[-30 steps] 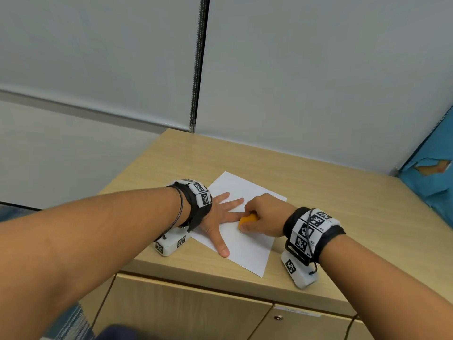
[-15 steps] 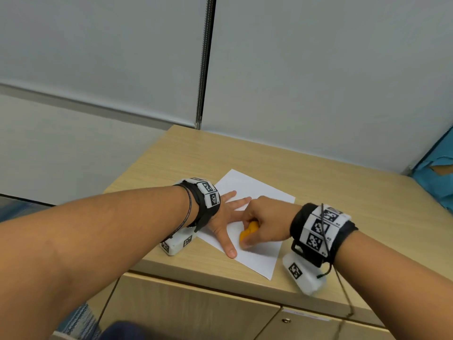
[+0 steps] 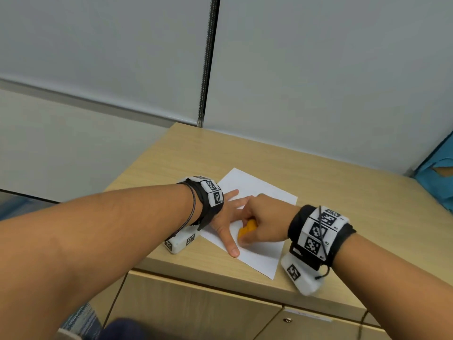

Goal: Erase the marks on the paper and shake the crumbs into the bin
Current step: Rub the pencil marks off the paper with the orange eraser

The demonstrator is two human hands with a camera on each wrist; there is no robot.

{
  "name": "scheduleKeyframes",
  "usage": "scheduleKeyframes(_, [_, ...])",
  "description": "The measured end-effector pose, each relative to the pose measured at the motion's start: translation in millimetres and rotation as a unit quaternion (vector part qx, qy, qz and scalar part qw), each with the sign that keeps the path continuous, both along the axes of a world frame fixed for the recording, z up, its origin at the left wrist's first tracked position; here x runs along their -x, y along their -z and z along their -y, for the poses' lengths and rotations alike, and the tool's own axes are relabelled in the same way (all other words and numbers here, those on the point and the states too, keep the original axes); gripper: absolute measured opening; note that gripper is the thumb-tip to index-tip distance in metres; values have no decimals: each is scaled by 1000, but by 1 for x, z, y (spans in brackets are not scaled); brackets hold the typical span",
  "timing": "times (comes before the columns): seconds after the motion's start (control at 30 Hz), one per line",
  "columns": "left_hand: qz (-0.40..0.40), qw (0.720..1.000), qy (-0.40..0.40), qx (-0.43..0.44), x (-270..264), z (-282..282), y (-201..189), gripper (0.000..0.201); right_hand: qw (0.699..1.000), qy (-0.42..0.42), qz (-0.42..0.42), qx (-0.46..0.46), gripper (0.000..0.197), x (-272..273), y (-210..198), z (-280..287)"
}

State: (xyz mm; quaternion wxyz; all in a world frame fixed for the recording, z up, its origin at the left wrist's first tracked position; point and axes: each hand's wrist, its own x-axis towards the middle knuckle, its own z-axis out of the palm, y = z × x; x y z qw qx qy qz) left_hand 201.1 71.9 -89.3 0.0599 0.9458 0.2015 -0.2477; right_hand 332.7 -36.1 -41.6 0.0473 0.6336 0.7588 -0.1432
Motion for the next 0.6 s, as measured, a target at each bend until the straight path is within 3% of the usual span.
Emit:
scheduleKeyframes(0.17, [-11,1000,-1,-7,-1,3,-7,129,996,46,45,-55,38,-11,-9,-9])
scheduleKeyframes(0.3, [-3,1000,-4,0,2,3,-6,124,1000,-2,8,22,30,-1,-5,-2])
scheduleKeyframes(0.43, [-5,1000,0,-4,0,3,-6,129,997,57,36,-49,33,-9,-11,-10])
scheduleKeyframes(0.53, [6,1000,-5,7,0,2,-2,117,1000,9,11,8,32,4,-3,-1])
scheduleKeyframes(0.6, [7,1000,-8,7,1,1,-1,123,999,32,0,24,32,3,-7,-3])
